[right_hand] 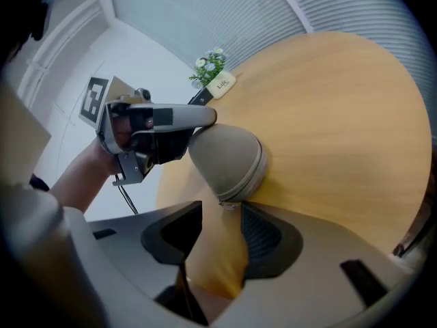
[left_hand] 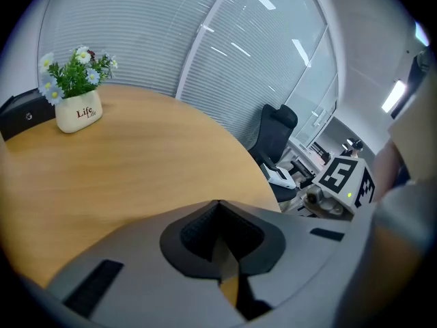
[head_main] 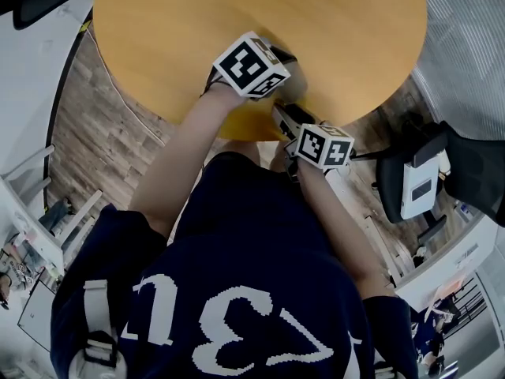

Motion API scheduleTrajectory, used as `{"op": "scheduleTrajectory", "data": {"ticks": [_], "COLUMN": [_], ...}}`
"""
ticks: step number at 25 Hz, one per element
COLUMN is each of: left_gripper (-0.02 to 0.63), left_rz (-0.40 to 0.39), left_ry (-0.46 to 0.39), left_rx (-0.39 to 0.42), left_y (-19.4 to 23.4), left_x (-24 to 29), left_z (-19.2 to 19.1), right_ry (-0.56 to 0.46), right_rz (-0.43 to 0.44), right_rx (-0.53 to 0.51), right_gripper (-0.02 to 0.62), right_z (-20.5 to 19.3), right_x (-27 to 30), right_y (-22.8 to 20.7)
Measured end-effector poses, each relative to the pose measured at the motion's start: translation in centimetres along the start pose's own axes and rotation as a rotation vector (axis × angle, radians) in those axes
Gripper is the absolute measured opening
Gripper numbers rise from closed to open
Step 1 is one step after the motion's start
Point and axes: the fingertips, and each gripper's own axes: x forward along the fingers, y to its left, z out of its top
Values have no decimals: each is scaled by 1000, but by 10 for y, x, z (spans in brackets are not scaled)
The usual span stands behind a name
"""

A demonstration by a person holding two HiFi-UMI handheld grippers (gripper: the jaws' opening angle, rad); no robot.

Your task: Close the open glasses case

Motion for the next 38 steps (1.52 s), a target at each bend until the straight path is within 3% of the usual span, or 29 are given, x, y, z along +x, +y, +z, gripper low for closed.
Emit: {"op": "scheduleTrajectory", "data": {"ticks": [2, 8, 11, 14, 16, 23, 32, 33, 34, 38], "left_gripper": [14, 14, 14, 14, 14, 14, 14, 14, 14, 14], "left_rz": [-7, -4, -6, -8, -11, -5, -13, -16, -17, -14], "left_ry": [-1, 10, 3, -8, -10, -27, -26, -27, -28, -29], "left_rx": [-1, 8, 11, 24, 28, 45, 46, 45, 45, 46], "left_y": [1, -1, 0, -1, 0, -1, 0, 0, -1, 0], "left_x": [-1, 0, 0, 0, 0, 0, 1, 1, 2, 2], "left_z": [1, -1, 0, 1, 2, 1, 0, 0, 1, 1], "right_ry": [-11, -19, -20, -40, -59, -61, -3, 20, 43, 25], "right_rz": [-21, -150, -155, -143, -117, 13, 34, 51, 66, 29], "right_rx": [28, -31, -45, -46, -49, -35, -229, -243, -255, -196], "right_gripper": [171, 111, 99, 34, 25, 29, 53, 90, 171, 190], "right_z": [1, 1, 0, 3, 6, 8, 8, 5, 1, 1], "right_x": [1, 1, 1, -8, -16, -19, -18, -17, -16, -7], "right_y": [-2, -10, -12, -21, -24, -22, -17, -14, -11, -7]}}
